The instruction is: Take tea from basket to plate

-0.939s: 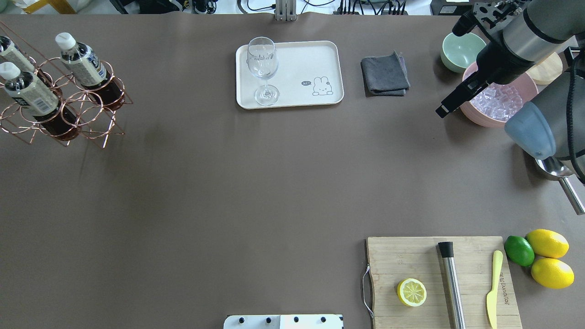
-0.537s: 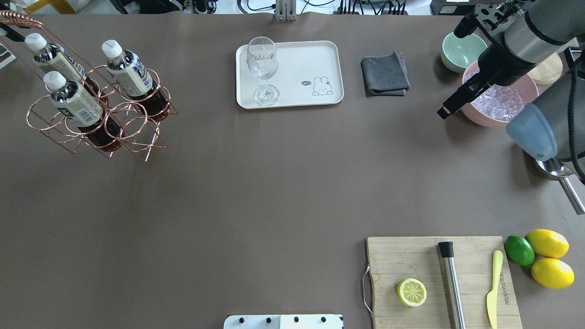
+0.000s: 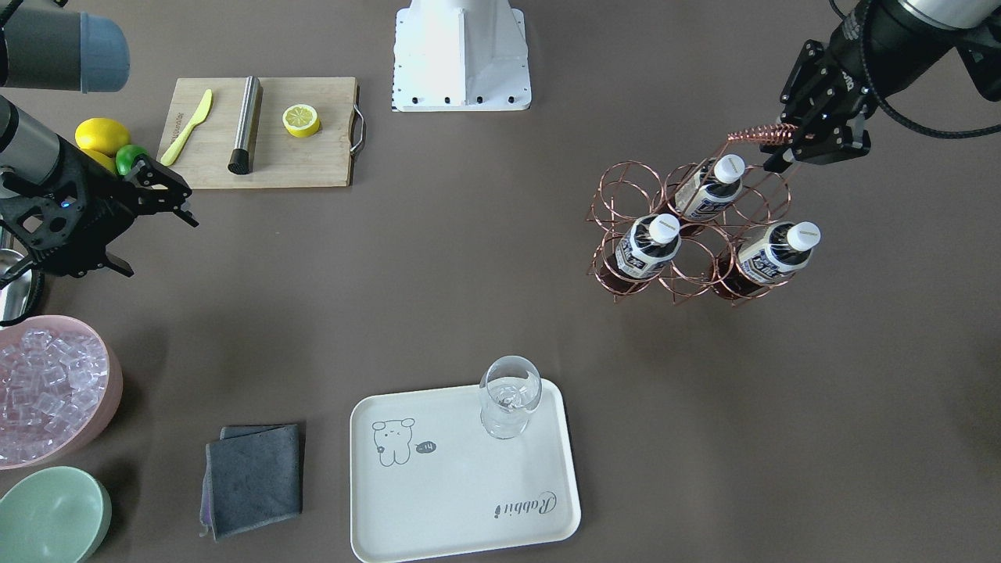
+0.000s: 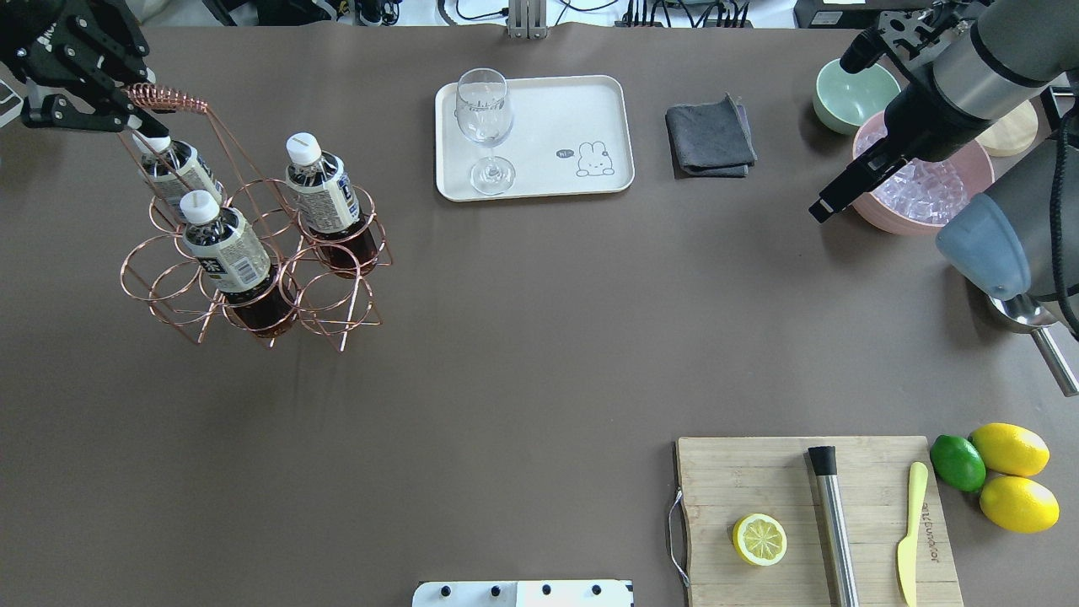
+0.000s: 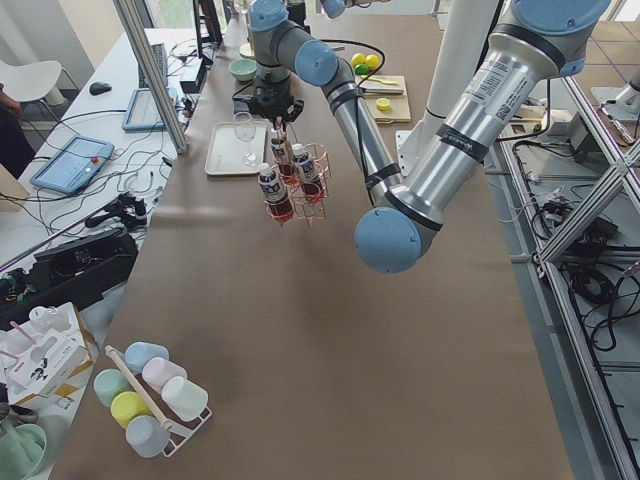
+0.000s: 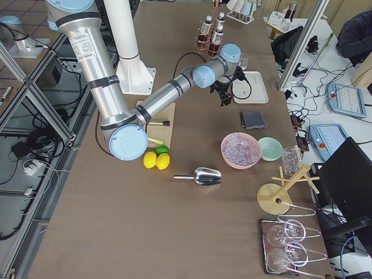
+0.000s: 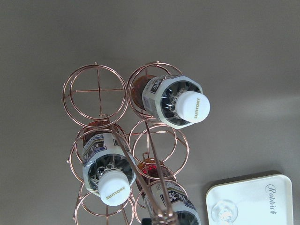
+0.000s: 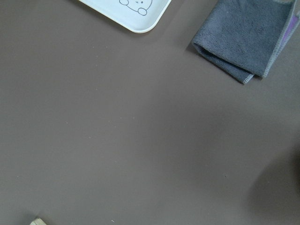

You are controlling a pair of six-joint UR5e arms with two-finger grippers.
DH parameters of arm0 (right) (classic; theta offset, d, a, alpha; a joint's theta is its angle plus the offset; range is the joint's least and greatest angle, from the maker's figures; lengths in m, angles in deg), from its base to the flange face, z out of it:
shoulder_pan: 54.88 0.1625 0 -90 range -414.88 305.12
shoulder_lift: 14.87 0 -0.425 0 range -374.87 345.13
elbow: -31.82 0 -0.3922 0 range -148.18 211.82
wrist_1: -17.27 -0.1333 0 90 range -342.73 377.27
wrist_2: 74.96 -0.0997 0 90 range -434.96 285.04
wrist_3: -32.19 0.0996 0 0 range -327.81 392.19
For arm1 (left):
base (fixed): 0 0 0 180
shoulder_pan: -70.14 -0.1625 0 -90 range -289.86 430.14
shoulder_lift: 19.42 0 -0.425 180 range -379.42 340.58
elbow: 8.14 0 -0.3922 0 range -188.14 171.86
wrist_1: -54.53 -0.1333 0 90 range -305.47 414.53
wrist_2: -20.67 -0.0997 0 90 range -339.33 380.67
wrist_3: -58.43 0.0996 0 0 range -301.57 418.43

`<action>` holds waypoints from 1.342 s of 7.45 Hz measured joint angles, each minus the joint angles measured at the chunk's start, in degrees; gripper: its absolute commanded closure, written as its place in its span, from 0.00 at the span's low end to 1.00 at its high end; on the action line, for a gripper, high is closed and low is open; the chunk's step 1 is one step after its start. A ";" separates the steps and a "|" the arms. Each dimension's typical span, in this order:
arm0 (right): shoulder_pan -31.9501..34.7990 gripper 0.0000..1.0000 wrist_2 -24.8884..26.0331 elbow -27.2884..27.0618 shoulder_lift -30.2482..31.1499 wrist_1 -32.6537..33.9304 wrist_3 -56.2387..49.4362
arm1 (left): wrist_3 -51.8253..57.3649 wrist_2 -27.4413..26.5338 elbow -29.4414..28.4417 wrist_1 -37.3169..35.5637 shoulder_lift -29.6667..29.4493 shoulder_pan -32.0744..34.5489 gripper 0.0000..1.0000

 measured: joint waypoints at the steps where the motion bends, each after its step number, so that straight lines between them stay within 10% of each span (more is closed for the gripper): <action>1: 0.00 0.00 0.00 0.01 0.03 0.00 0.04 | -4.17 -0.04 0.10 0.03 -1.31 -0.98 1.00; 10: 0.00 0.00 0.00 -0.07 0.59 0.00 0.01 | -23.34 -7.84 -5.20 9.33 -11.74 -11.86 1.00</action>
